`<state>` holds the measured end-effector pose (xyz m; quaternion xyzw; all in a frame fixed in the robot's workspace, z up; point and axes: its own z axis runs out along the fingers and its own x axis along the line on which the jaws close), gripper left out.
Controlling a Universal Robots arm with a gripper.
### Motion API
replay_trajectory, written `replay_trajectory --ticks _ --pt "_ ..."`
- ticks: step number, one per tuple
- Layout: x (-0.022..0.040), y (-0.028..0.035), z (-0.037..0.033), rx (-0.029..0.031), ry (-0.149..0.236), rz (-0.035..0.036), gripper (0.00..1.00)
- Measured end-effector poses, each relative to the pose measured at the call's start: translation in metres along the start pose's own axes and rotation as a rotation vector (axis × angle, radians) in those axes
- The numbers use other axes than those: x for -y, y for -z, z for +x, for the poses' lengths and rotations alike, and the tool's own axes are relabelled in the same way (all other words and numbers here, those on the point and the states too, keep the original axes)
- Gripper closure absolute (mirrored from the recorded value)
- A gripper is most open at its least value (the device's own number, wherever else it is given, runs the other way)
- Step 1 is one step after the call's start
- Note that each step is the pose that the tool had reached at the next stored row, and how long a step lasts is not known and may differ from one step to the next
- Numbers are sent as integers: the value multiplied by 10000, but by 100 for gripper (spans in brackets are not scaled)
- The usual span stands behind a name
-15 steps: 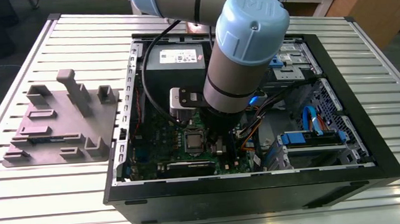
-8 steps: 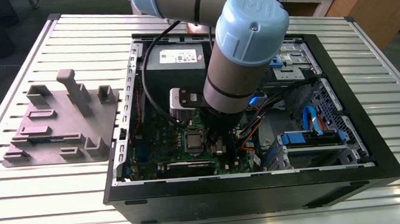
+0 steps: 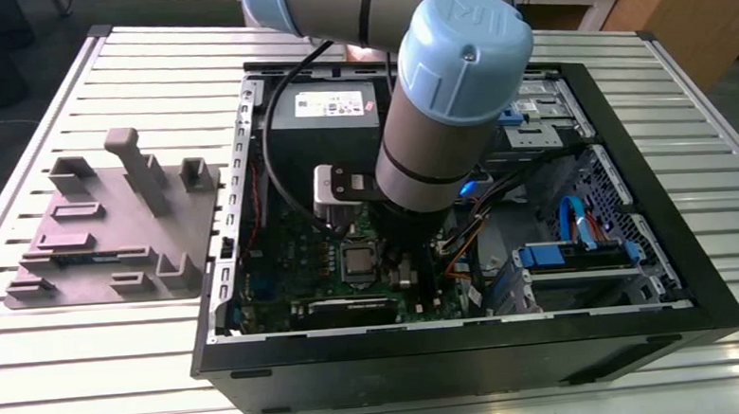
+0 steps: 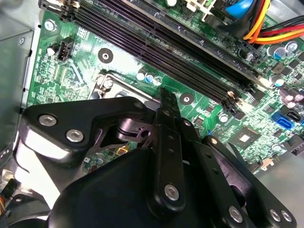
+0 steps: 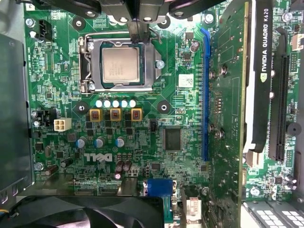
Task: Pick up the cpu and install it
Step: 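Install the first cpu locking lever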
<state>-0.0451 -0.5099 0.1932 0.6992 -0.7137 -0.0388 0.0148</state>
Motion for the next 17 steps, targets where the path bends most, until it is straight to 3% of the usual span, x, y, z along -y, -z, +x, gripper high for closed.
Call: replay_trajectory --ticks 17 --pt "37 -28 3 28 2 -1 90"
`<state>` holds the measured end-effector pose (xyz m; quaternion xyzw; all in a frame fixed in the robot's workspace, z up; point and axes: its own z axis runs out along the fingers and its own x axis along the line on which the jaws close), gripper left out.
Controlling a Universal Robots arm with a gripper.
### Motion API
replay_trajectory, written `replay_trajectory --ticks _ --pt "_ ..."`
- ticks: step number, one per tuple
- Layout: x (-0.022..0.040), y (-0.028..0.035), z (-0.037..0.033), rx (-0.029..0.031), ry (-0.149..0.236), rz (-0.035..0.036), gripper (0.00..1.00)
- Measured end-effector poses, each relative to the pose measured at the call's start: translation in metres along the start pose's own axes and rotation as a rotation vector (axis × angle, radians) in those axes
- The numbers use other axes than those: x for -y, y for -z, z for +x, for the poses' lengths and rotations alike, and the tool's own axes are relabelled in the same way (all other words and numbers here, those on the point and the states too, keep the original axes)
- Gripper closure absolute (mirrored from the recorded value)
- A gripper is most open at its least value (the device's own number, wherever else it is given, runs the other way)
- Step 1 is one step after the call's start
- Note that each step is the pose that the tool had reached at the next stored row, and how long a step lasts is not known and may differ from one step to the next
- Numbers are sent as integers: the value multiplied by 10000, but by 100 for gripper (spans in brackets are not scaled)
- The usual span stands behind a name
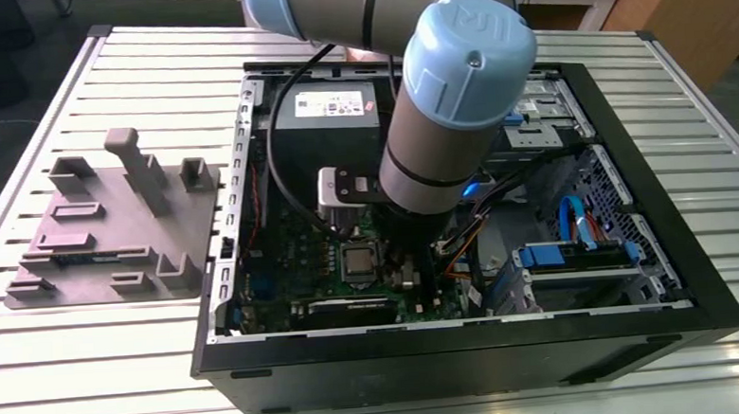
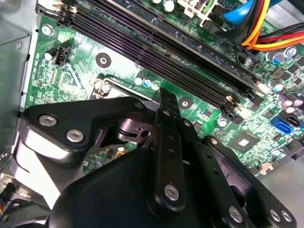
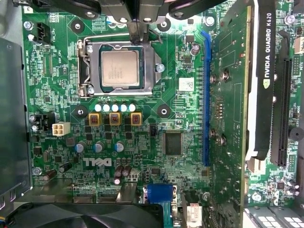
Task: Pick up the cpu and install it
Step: 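Install the first cpu locking lever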
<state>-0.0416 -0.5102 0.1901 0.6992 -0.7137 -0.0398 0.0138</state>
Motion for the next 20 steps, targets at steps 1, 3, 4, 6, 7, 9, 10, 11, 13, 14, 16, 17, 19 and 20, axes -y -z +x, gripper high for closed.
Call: replay_trajectory --ticks 1,3,4,6,7,9,10,11,13,14,16,17,19,20 --pt "2 0 0 11 1 0 90" --pt "4 -3 1 32 2 0 90" --pt "5 -4 1 38 2 -1 90" --pt "7 -8 1 50 3 -1 90" --pt "8 -9 2 53 4 -1 90" --pt "10 -13 2 57 4 -2 90" --pt "11 -15 2 56 4 -2 90" --pt "12 -16 2 56 4 -2 90" --pt "15 -23 2 59 5 -2 90" --pt "16 -25 3 58 4 -2 90" --pt "20 -34 2 66 6 2 90" --pt "21 -35 3 61 5 0 90" --pt "21 -35 3 59 3 -2 90" --pt "21 -35 3 59 4 -2 90"
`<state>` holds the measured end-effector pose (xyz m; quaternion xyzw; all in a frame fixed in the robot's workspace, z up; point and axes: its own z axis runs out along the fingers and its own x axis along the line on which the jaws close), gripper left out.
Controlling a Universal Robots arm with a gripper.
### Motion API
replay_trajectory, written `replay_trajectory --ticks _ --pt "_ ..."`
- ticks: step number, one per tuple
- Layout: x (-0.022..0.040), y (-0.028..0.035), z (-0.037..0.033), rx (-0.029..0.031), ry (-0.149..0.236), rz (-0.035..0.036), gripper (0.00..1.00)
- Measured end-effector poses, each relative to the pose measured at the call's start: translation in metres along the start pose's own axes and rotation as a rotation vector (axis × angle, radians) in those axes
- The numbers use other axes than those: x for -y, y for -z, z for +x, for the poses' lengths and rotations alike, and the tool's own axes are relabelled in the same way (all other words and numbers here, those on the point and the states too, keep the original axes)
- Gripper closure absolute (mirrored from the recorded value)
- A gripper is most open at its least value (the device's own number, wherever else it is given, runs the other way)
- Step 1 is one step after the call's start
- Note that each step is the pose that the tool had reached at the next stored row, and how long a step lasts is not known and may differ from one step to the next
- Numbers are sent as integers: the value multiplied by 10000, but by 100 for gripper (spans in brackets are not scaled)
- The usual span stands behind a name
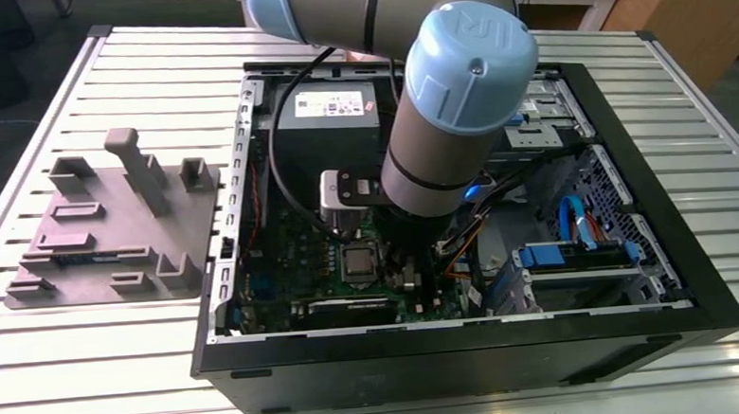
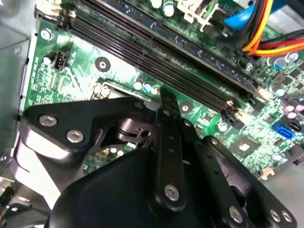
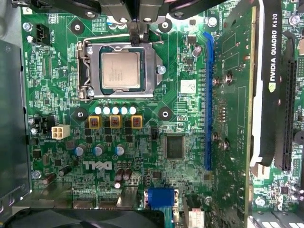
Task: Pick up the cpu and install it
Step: 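Install the first cpu locking lever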
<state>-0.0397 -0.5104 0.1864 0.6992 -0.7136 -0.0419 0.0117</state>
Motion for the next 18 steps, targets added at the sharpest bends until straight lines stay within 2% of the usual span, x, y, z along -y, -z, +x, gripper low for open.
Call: replay_trajectory --ticks 2,4,8,12,13,18 --pt "0 7 0 18 1 0 90" --pt "-1 25 -2 66 6 2 90" --pt "-7 92 -4 129 11 -2 90" --pt "-14 188 -8 187 14 -3 90" --pt "-19 247 -10 212 17 -5 90" --pt "-19 247 -10 247 19 -5 90"
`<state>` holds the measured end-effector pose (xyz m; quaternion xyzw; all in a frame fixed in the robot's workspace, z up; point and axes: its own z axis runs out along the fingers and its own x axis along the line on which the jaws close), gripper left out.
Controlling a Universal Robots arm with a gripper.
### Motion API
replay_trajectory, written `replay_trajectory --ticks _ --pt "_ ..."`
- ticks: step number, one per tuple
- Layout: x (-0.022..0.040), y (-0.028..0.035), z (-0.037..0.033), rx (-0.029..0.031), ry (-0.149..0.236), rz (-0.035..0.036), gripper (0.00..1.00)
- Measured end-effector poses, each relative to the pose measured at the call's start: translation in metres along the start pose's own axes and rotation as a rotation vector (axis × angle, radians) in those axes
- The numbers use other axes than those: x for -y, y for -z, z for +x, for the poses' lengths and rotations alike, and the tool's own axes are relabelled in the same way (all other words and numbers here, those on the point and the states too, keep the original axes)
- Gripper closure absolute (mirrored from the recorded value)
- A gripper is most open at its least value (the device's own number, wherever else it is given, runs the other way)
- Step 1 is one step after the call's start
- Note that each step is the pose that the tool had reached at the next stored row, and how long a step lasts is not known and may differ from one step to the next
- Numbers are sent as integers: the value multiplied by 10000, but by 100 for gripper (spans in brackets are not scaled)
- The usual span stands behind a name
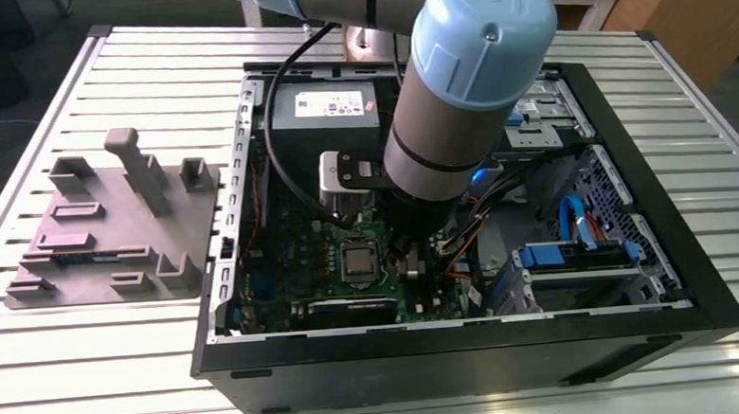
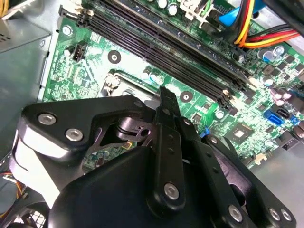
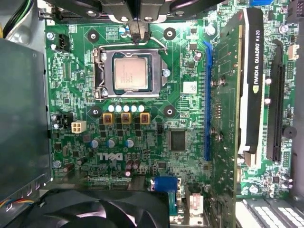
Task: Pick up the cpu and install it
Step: 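Install the first cpu locking lever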
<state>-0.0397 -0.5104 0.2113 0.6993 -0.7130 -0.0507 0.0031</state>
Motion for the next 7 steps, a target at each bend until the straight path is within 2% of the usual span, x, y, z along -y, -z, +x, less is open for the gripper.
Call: replay_trajectory --ticks 7 --pt "0 0 0 37 3 -1 90"
